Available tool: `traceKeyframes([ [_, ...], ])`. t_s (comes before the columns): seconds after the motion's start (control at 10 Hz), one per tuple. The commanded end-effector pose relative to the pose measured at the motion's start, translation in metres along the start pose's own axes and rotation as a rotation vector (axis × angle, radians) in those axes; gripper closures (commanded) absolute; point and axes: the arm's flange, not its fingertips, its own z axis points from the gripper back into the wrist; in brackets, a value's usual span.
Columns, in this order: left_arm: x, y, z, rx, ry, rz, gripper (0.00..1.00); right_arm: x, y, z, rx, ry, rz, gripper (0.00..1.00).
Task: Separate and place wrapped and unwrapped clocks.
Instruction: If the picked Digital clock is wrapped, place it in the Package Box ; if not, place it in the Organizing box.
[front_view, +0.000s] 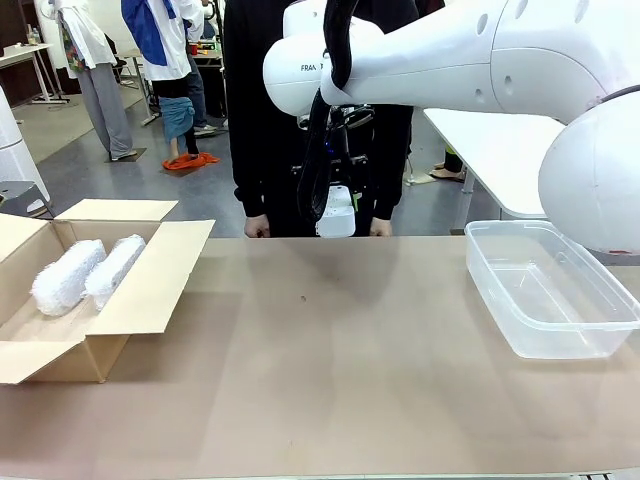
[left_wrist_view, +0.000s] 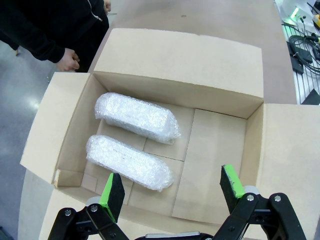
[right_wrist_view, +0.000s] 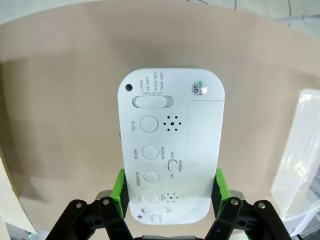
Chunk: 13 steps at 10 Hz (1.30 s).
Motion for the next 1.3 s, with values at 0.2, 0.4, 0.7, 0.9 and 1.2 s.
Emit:
traceKeyframes([
  [0.2,0.000,0.000,0.001,0.000,-0.012,-0.005,0.00,0.000,0.000,0.002,0.002,-0.005,0.000,0.62],
  [0.4,0.000,0.000,0.001,0.000,-0.012,-0.005,0.00,0.000,0.000,0.002,0.002,-0.005,0.000,0.62],
  [0.7,0.000,0.000,0.001,0.000,-0.012,-0.005,0.00,0.000,0.000,0.000,0.000,0.000,0.000,0.22],
  [0.9,0.000,0.000,0.001,0.000,-0.012,-0.005,0.00,-0.006,-0.039,-0.001,0.038,0.022,-0.004,0.22],
  [1.2,0.000,0.000,0.001,0.000,-0.012,-0.005,0.00,-0.008,-0.096,0.000,0.054,0.024,-0.042,0.22],
])
